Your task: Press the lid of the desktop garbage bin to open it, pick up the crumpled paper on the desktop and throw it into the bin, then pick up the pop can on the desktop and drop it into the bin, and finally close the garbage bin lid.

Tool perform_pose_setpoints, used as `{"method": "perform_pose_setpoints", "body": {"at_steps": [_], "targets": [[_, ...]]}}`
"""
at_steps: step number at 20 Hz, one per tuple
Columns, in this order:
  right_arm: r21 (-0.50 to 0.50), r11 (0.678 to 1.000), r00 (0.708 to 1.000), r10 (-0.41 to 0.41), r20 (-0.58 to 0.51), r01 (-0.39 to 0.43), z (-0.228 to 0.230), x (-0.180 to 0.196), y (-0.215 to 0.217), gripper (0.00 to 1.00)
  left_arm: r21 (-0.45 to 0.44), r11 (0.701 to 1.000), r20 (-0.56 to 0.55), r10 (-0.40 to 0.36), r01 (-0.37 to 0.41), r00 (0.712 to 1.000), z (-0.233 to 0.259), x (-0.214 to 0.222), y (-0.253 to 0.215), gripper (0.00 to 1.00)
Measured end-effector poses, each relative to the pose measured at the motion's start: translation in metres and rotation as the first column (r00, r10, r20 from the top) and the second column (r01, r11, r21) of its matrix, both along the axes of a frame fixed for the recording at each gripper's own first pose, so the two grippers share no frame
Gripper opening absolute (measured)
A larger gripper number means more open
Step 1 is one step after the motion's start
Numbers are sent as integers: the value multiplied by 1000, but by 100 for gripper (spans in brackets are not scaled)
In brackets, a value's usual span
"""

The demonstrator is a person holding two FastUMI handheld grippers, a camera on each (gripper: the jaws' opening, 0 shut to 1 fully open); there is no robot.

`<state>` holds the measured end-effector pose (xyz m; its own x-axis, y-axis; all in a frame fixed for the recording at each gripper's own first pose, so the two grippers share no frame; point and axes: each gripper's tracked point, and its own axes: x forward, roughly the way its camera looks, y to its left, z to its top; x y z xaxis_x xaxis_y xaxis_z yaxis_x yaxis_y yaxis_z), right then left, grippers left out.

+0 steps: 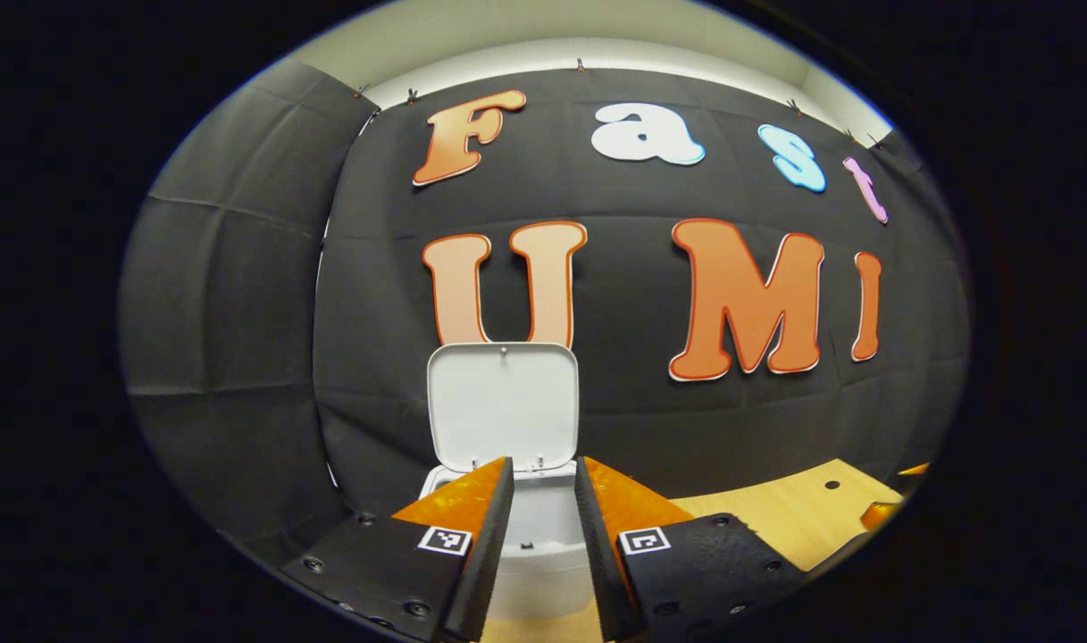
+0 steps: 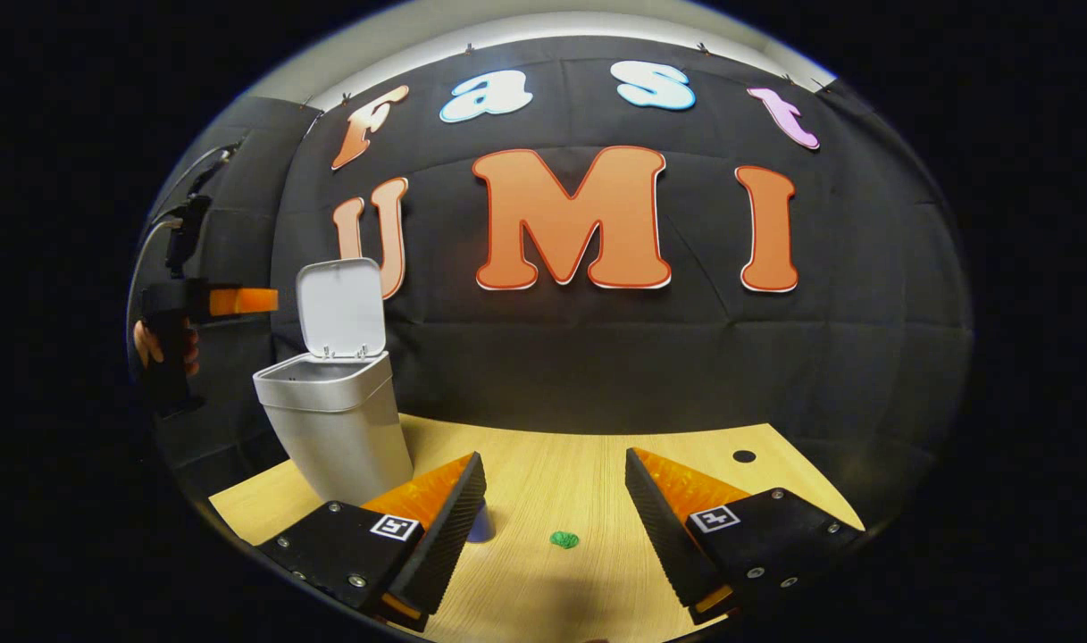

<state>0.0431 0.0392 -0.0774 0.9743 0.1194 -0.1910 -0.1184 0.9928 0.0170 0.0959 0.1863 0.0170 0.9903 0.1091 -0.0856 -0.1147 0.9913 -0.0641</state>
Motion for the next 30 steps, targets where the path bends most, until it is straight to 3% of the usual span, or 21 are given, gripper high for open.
{"method": "perform_pose_setpoints", "body": {"at_steps": [1, 5, 8, 14, 18, 20, 22, 23, 26, 27, 30], "targets": [[-2, 1000, 1000, 6, -3, -6, -4, 3, 0, 94, -16, 1000, 8, -9, 10, 1000, 4, -9, -8, 47], [-15, 999, 998, 47, -44, -48, -39, 26, 8, 94, -31, 999, 19, -4, 5, 1000, 2, -44, -28, 81], [-59, 997, 992, 51, -118, -59, -92, 53, 4, 94, -32, 999, -10, 21, -21, 1000, -5, -68, -34, 94], [-115, 992, 952, 16, -304, -54, -198, 96, -7, 95, 61, 998, -84, 34, -29, 996, -14, -94, -41, 94], [-117, 990, 908, 29, -417, -85, -253, 99, 0, 95, 127, 991, -110, 48, -34, 993, -12, -100, -42, 94], [-125, 989, 900, 21, -435, -84, -266, 101, 2, 94, 144, 989, -124, 49, -31, 991, -16, -100, -45, 94], [-118, 988, 893, 39, -448, -102, -275, 102, 10, 86, 161, 987, -128, 46, -25, 991, -16, -97, -49, 93], [-119, 986, 885, 47, -462, -115, -282, 101, 11, 76, 167, 986, -133, 43, -20, 990, -16, -97, -51, 94], [-96, 988, 870, 61, -490, -123, -290, 98, 15, 60, 173, 985, -139, 32, -8, 990, -18, -96, -58, 94], [-94, 989, 872, 57, -486, -117, -289, 100, 17, 48, 175, 985, -141, 26, -1, 990, -19, -95, -59, 94], [-122, 987, 877, 33, -480, -104, -288, 101, 16, 35, 184, 983, -142, 14, 12, 990, -19, -96, -60, 95]]}}
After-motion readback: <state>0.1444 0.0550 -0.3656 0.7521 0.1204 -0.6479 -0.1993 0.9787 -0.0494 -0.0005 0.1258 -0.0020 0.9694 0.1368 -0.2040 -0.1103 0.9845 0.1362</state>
